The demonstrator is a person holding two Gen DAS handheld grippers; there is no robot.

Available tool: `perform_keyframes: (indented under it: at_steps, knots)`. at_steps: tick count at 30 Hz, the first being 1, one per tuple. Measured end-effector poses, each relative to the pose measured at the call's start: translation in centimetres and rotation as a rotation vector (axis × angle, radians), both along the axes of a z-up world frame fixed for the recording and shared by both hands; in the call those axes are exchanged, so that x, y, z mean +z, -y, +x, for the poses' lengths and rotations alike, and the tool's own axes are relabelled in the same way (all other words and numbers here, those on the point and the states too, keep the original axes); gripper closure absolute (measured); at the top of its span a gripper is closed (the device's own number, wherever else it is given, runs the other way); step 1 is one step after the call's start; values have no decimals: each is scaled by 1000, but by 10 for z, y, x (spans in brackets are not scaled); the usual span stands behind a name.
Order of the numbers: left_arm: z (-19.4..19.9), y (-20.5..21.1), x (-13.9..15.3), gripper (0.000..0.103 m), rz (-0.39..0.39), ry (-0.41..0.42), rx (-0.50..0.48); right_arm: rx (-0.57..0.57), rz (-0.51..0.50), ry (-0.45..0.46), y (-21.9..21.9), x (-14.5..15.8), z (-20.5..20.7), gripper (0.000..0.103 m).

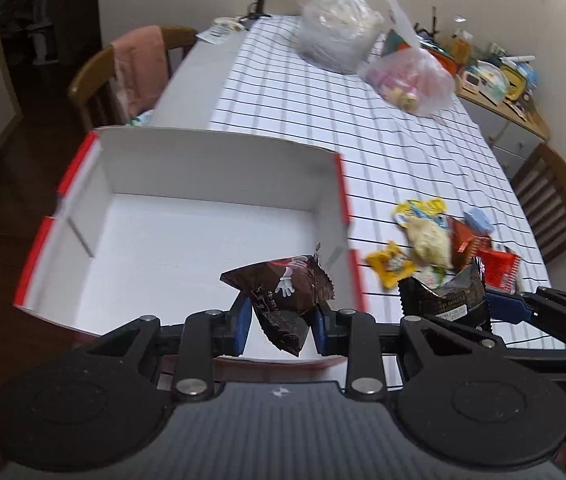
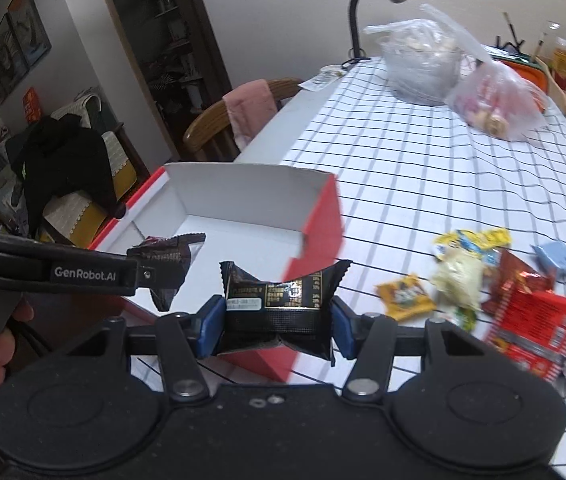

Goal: Organize snacks
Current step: 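Carry both chocolate wrappers into the box and open both tools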

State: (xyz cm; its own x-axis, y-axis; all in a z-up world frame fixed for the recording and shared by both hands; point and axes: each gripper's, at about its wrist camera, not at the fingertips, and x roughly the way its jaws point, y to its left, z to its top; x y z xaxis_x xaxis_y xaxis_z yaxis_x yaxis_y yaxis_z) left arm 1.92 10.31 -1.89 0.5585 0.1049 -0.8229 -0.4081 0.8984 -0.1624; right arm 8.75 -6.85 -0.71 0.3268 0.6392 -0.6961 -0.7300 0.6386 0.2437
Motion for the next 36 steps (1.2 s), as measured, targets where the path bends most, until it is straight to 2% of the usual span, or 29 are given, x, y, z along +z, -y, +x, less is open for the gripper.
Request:
perform_keyframes:
  at_steps: [7,19,28,36]
  knots:
    - [-12,-47,-7,73,22,-23,20,17,-38,-18,-56,-13,-3,49]
    - [-2,-105,-30,73,52,-100,24,13,-138,-65,-129,-51,12,49]
    - [14,-117,-63,73,75,-208,-32,75,-264,-54,-164,-74,4,49]
    - [17,-115,-84,72,77,-272,-64,77,-302,-80,-169,-88,3,47]
